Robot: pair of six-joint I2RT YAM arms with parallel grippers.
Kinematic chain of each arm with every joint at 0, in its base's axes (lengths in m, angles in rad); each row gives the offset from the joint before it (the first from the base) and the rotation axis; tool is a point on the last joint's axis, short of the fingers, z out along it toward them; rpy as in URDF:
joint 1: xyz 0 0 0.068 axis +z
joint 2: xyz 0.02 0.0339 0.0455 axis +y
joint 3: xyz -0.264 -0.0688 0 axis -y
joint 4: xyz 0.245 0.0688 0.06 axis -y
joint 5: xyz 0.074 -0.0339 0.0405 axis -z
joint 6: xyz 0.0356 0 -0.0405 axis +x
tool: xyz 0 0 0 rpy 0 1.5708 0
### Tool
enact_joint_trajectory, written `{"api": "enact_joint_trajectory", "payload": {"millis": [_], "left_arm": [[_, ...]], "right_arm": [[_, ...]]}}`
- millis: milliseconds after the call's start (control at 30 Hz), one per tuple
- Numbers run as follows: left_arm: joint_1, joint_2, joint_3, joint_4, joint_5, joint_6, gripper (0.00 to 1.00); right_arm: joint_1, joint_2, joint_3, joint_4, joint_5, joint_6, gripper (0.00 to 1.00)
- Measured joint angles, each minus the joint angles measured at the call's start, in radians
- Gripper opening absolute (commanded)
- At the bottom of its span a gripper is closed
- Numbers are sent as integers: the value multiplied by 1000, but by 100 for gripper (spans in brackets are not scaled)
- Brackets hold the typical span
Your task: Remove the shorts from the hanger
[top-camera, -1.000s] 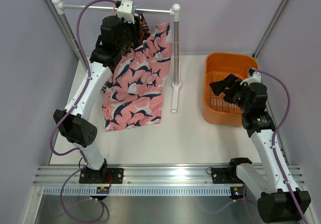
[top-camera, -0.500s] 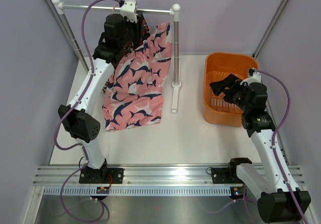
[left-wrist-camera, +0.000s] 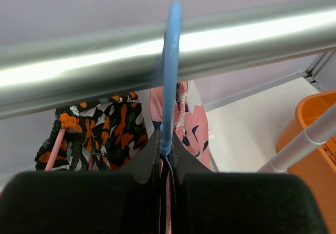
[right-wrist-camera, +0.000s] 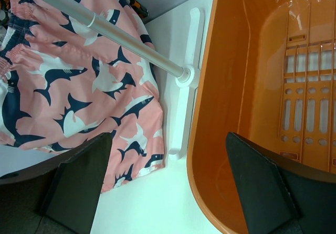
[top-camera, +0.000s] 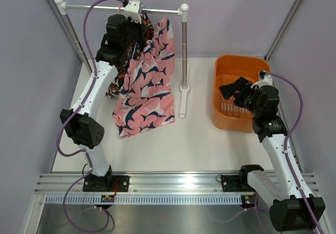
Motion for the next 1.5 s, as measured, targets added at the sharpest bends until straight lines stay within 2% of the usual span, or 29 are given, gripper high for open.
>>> {"api": "enact_joint_trajectory", "payload": {"millis": [467,767,967,1167,1333,1500], "left_arm": [[8,-77,29,-122,33,-19,0],[8,-249,-189,-111,34,-25,0],[8,-362,-374,2,37,-27,0],[8,-381,-369,44,19,-26,0],[8,-381,-335,39,17,-26,0],[8,-405,-320,27,14,-26,0]], "right_arm": [[0,11,-1,9,-10,0,100],[0,30,-1,17,-34,-5,100],[0,33,-4,37,-63,-12,99],[26,76,-10,89,-153,-35,100],[146,153,-6,74,-141,-76,99],[168,173,-1,72,-129,-95,100]]}}
